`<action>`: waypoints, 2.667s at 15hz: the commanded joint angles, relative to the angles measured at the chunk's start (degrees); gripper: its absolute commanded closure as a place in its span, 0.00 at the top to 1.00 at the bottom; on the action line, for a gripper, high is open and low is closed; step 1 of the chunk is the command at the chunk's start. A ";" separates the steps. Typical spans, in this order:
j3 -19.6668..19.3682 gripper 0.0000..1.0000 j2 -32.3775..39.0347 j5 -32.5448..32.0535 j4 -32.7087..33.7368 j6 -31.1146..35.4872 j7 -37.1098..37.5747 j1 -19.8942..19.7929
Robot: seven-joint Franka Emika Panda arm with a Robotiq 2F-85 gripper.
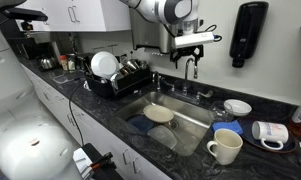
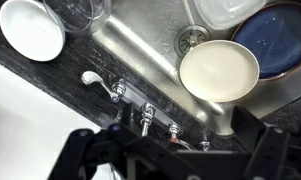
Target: Center the faucet
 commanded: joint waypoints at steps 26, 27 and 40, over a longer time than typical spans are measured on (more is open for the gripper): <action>10.44 1.00 14.75 24.27 4.16 20.90 -21.04 -10.23; 10.87 1.00 15.32 24.38 4.66 21.10 -20.97 -10.64; 15.38 1.00 19.90 37.68 12.43 2.24 -29.08 -15.60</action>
